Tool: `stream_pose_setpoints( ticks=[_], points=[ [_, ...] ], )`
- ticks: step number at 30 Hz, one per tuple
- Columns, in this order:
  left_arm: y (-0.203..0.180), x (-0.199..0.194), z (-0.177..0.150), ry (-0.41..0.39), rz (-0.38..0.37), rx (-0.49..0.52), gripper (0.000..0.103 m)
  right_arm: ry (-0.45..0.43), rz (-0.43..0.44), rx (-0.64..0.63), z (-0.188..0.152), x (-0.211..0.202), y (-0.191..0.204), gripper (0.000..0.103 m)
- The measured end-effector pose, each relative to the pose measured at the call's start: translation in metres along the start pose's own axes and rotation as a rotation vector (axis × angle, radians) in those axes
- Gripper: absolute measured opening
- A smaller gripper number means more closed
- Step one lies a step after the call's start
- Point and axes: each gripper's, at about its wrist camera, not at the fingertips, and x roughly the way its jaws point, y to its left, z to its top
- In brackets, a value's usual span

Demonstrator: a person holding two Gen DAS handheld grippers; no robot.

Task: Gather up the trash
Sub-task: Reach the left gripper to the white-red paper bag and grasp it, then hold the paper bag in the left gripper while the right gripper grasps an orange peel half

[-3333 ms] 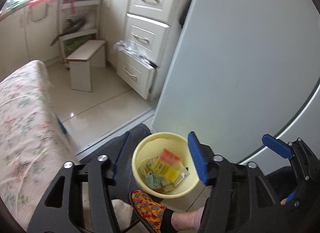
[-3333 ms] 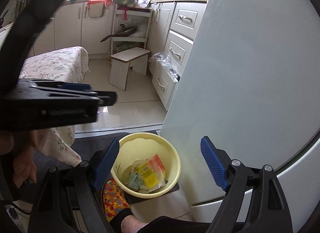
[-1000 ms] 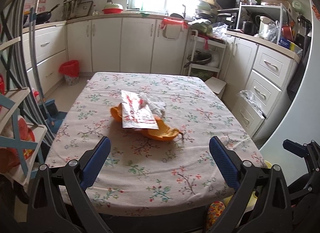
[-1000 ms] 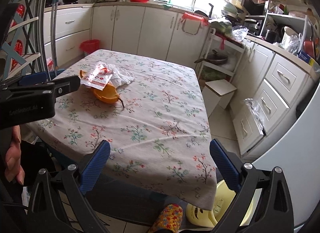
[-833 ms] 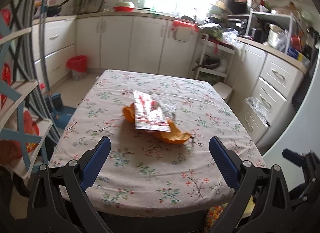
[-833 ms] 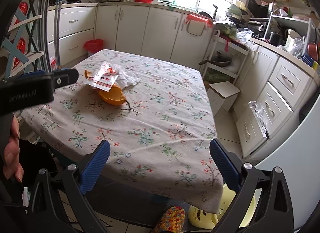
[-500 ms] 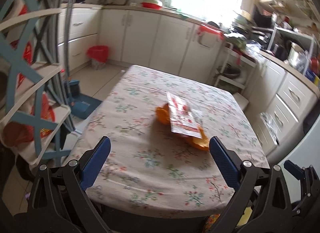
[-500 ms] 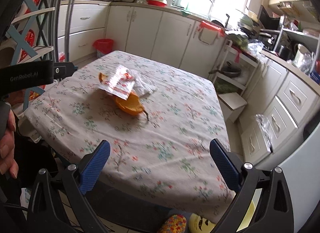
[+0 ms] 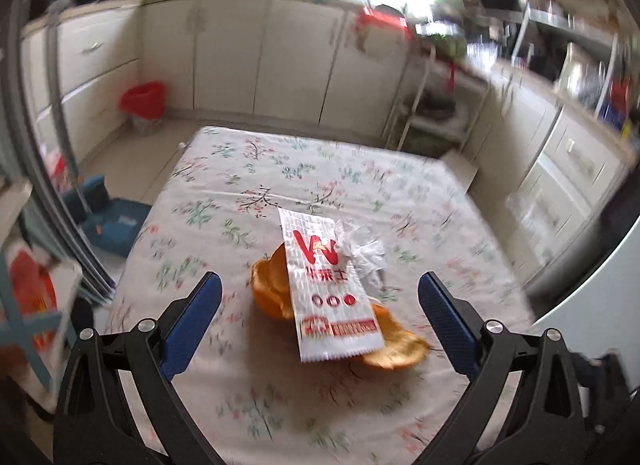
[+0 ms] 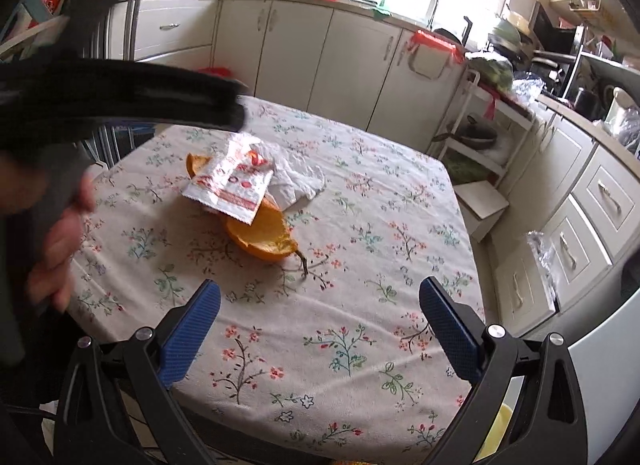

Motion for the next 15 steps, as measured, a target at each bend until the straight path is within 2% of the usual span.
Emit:
stream_pose_setpoints(
  ticks=[1,4,6,8,9,15],
  points=[
    [-0.004,0.011,0.003,0.018,0.015,0.019,0.092,0.005,-0.001,-0.001,-0.001,0.002,0.000,0.095],
    [-0.009,0.040,0.006,0.091,0.028,0.033,0.078,0.013,0.002,0.006,-0.002,0.006,-0.003,0.095],
    [-0.007,0.055,0.005,0.146,0.015,0.018,0.049,0.018,0.007,0.014,0.000,0.009,-0.005,0.095],
    [0.003,0.064,0.003,0.196,-0.030,-0.025,0.022,0.019,0.014,0.019,0.002,0.012,-0.005,0.095],
    [0.006,0.064,0.000,0.198,-0.051,-0.037,0.012,0.020,0.016,0.020,0.003,0.014,-0.005,0.095],
    [0.029,0.030,0.003,0.116,-0.157,-0.113,0.002,0.015,0.025,0.019,0.010,0.022,-0.002,0.095]
  ],
)
